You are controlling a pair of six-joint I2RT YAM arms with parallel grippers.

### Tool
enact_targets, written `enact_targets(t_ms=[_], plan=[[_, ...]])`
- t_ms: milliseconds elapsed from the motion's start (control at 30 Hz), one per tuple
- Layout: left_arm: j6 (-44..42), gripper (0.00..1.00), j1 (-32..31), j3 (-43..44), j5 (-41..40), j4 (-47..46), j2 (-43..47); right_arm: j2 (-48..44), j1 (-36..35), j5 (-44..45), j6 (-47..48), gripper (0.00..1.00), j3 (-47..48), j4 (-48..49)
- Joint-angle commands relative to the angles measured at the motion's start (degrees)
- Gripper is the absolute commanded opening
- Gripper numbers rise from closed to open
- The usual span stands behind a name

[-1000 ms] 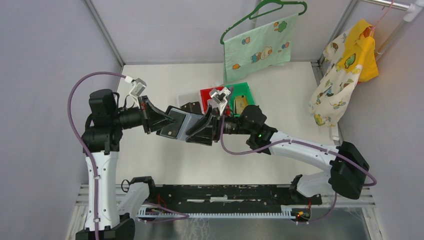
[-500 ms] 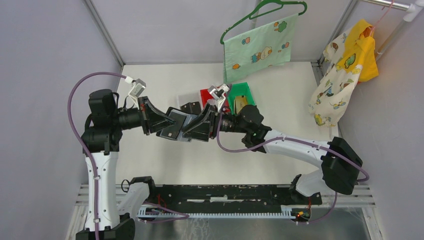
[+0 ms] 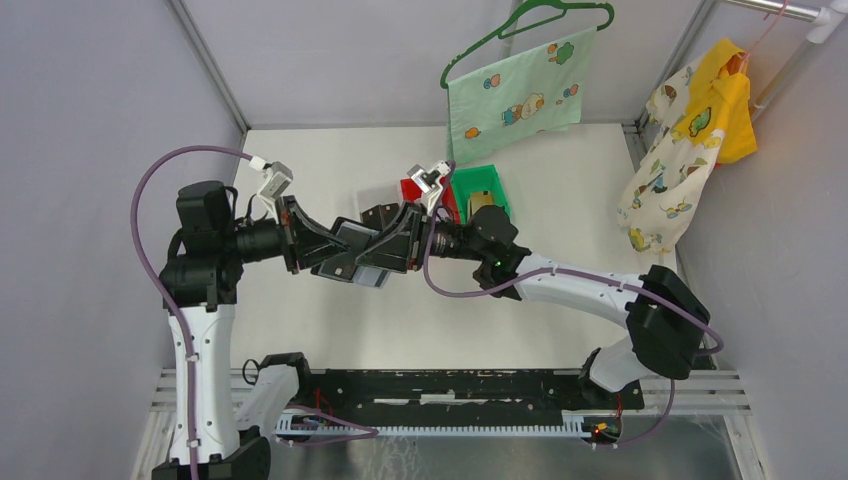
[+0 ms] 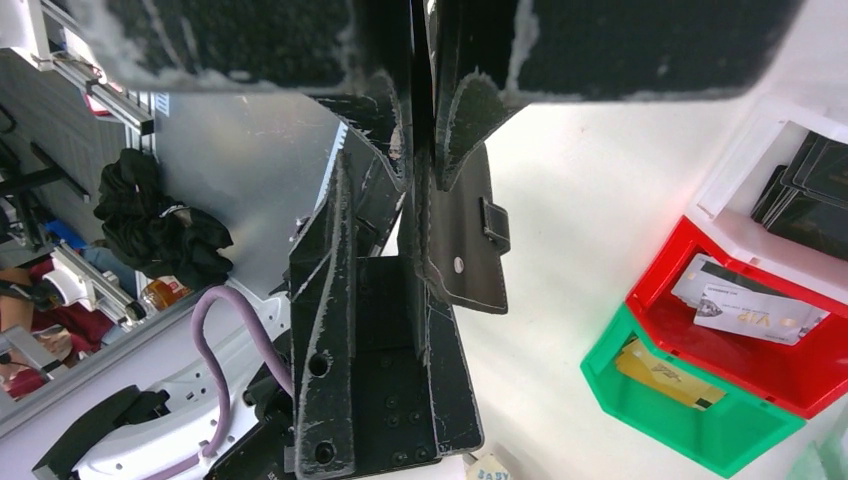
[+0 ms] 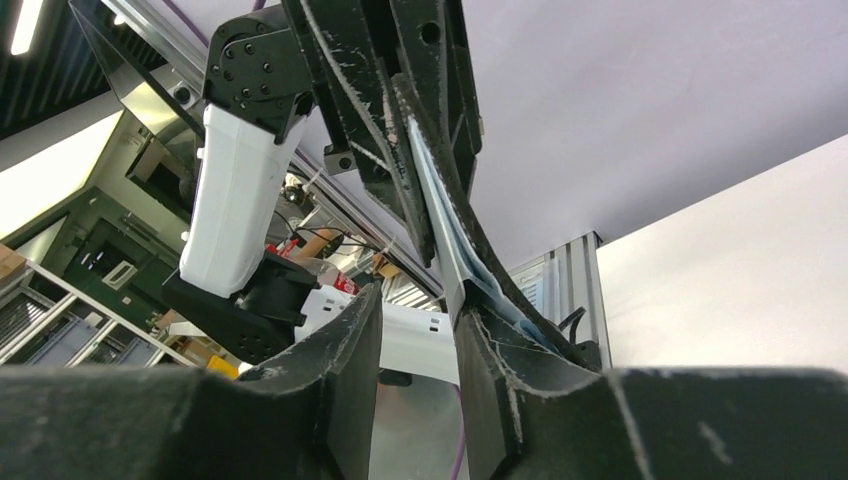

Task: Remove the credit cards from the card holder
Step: Remove the credit card from the card holder.

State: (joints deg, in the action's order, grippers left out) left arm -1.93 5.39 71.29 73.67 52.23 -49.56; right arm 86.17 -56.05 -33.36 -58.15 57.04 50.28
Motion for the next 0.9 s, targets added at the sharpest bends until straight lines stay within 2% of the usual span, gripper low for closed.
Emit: enact_targets(t_ms=[0,67,233,333,467,633,700,867], plan=[[-5.11,0.02,-0.07,2.20,-0.61,2.13,0.71,0.40,-0.75,0.67,-1.94,0.31,3.72,6.46],[-5.15,0.02,-0.03,2.50,0.17,2.60,0.47,0.34,-0.80,0.66,-2.51,0.22,2.85,7.54],[-3.36,0.02,-0.04,4.21,3.83,3.41,-0.71,-0.19,-0.73,1.06,-4.58,0.08,-0.68,12.49],[-0.62,0.08,-0.03,5.19,6.81,3.49,-1.91,-0.22,-0.62,1.61,-6.38,0.01,-2.81,17.12],[1.02,0.21,-0.06,5.75,10.69,3.82,-2.67,-0.17,-0.68,2.44,-7.16,0.00,-3.68,19.31],[0.50,0.26,-0.03,5.36,12.36,4.14,-1.85,-0.73,-0.63,3.89,-7.25,0.00,-4.71,19.79],[0.03,0.26,-0.09,5.06,12.66,4.15,-1.43,-0.74,-0.62,4.59,-7.37,0.00,-5.05,19.78],[0.39,0.17,-0.06,5.51,14.95,4.47,-1.67,-1.04,-0.63,4.89,-7.16,0.00,-6.13,19.78]])
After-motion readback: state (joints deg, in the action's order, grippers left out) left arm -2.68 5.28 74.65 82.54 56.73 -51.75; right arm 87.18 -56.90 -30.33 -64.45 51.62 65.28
